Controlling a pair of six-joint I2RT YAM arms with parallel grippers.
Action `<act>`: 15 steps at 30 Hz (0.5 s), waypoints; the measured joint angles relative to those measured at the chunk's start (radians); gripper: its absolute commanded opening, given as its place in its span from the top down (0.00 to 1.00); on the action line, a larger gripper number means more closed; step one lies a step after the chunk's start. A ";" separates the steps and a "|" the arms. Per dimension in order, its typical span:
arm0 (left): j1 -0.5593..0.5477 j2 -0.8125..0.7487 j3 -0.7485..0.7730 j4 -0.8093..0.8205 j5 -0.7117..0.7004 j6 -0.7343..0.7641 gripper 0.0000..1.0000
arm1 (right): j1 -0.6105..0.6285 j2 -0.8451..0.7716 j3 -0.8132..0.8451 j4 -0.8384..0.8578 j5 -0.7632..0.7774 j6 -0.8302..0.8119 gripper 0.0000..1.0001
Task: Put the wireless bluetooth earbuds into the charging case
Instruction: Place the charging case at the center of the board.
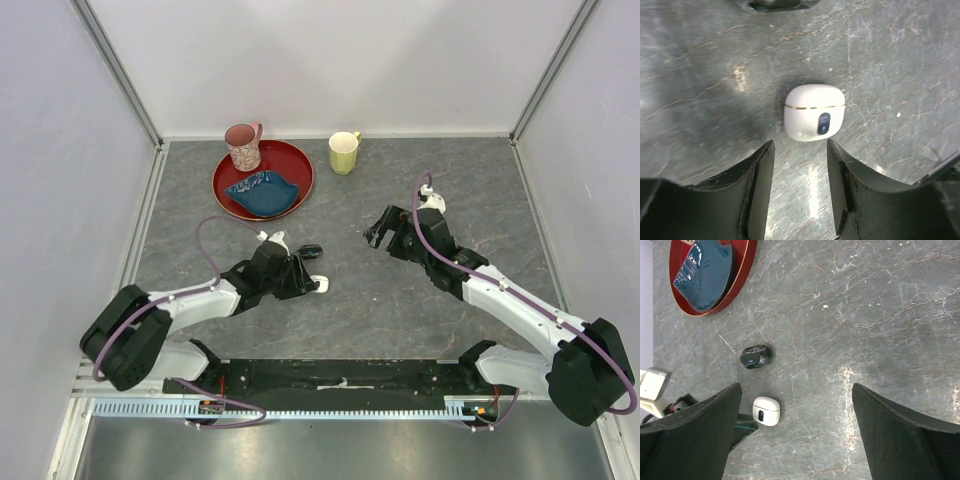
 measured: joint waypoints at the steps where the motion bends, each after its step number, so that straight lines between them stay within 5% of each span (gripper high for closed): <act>1: 0.000 -0.026 0.000 -0.031 -0.020 0.006 0.47 | -0.002 0.000 0.000 0.000 0.000 0.000 0.02; 4: 0.000 -0.121 0.000 -0.115 -0.086 0.028 0.45 | -0.007 0.000 -0.002 0.000 0.001 -0.001 0.02; 8: 0.000 -0.269 0.000 -0.193 -0.182 0.063 0.18 | -0.017 0.000 -0.003 -0.001 0.004 -0.013 0.02; 15: 0.001 -0.489 -0.002 -0.235 -0.360 0.213 0.13 | -0.158 -0.026 0.000 -0.033 0.053 -0.120 0.02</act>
